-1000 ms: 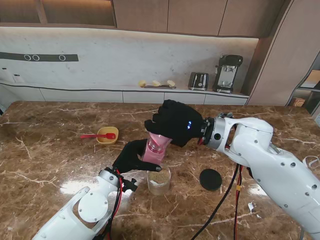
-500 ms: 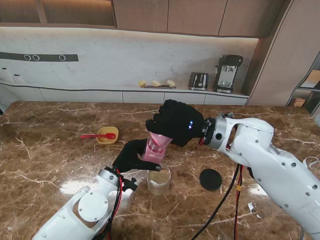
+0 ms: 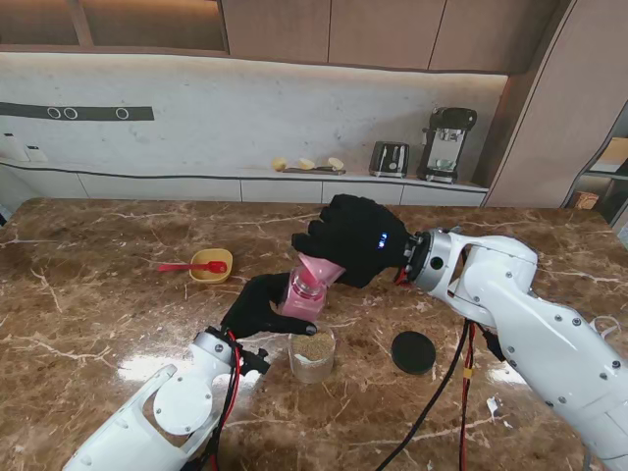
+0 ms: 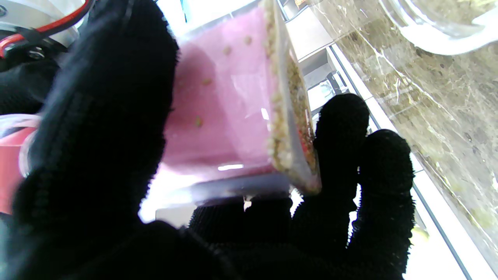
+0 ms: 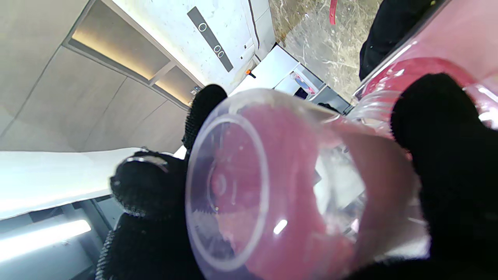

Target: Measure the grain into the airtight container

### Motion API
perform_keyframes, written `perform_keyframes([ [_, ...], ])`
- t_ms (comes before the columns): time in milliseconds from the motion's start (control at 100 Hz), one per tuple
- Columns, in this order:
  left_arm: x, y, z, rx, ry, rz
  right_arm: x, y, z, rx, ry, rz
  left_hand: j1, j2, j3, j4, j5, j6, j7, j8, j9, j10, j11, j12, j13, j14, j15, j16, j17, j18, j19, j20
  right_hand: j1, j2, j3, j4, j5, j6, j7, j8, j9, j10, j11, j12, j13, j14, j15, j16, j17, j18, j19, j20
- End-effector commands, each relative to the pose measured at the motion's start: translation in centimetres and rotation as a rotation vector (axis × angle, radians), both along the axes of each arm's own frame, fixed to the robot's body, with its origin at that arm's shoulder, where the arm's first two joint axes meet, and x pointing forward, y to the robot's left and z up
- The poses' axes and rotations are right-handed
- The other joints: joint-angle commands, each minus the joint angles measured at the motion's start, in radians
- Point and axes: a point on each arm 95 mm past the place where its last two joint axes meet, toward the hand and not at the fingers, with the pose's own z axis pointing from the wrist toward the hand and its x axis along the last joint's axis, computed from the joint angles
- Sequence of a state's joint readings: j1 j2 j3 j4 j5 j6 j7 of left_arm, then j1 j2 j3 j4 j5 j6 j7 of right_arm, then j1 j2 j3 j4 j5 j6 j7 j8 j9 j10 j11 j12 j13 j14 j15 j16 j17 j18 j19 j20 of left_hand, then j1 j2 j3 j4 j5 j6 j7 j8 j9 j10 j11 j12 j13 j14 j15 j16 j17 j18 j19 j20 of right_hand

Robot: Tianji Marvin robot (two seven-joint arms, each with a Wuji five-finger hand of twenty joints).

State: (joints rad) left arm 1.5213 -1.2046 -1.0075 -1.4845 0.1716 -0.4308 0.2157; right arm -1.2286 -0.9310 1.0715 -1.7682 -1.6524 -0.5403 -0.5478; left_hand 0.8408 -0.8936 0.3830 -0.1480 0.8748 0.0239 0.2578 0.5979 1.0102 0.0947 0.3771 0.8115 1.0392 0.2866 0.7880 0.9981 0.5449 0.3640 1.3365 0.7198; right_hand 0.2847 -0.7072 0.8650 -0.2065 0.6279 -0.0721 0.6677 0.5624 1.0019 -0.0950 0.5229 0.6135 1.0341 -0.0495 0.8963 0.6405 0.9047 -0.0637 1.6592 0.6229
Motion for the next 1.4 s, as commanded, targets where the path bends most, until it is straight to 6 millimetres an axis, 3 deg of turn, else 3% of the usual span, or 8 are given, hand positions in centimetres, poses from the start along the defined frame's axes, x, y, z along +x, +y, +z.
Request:
perform_keyframes([
  [0,0.0,-0.5,0.4,-0.013,-0.011,-0.007,0.4,-0.3,-1.3,-0.001,0.045,-0.030,0.217,0.426,0.523,0.006,0.173,-0.227,0.667,0.015,0.142,-0.145,0.158,0.070,0.054,-0.071,0.057,0.002,0.011,-0.022,0.058,0.014,0.085,0.227,0.167,-0.013,0.085,-0.116,0.028,-0.004,0.011,-0.009,0.019,-0.012,0.034,-0.064,0.081,0.039,0.000,-0.038,0.006,0.024],
  [440,0.0,-0.4,0.4,-0.013,-0.012,-0.004,1.1,-1.2,-2.1,0.132,0.178,-0.043,0.218,0.427,0.521,0.005,0.172,-0.226,0.667,0.015,0.141,-0.144,0.159,0.070,0.055,-0.070,0.057,0.003,0.010,-0.023,0.059,0.013,0.126,0.230,0.148,-0.038,0.092,-0.144,0.115,-0.056,0.039,-0.009,0.028,-0.013,0.035,-0.052,0.061,0.030,-0.013,-0.005,-0.004,0.027],
  [640,0.0,-0.4,0.5,-0.010,-0.014,-0.001,1.0,-1.4,-2.1,0.151,0.183,-0.054,0.218,0.426,0.520,0.005,0.172,-0.224,0.667,0.015,0.141,-0.142,0.159,0.071,0.053,-0.069,0.057,0.004,0.009,-0.023,0.060,0.014,0.179,0.286,0.102,-0.053,0.084,-0.156,0.163,-0.089,0.047,-0.010,0.026,-0.015,0.039,-0.049,0.048,0.025,-0.015,-0.001,-0.006,0.029],
  [1390,0.1,-0.3,0.6,-0.007,-0.019,0.007,1.0,-2.1,-3.0,0.364,0.292,-0.102,0.217,0.429,0.519,0.004,0.172,-0.230,0.670,0.015,0.141,-0.147,0.160,0.070,0.055,-0.073,0.058,0.004,0.011,-0.024,0.061,0.013,0.175,0.303,0.081,-0.050,0.090,-0.149,0.179,-0.104,0.049,-0.005,0.031,-0.013,0.037,-0.039,0.040,0.023,-0.021,0.012,-0.004,0.031],
])
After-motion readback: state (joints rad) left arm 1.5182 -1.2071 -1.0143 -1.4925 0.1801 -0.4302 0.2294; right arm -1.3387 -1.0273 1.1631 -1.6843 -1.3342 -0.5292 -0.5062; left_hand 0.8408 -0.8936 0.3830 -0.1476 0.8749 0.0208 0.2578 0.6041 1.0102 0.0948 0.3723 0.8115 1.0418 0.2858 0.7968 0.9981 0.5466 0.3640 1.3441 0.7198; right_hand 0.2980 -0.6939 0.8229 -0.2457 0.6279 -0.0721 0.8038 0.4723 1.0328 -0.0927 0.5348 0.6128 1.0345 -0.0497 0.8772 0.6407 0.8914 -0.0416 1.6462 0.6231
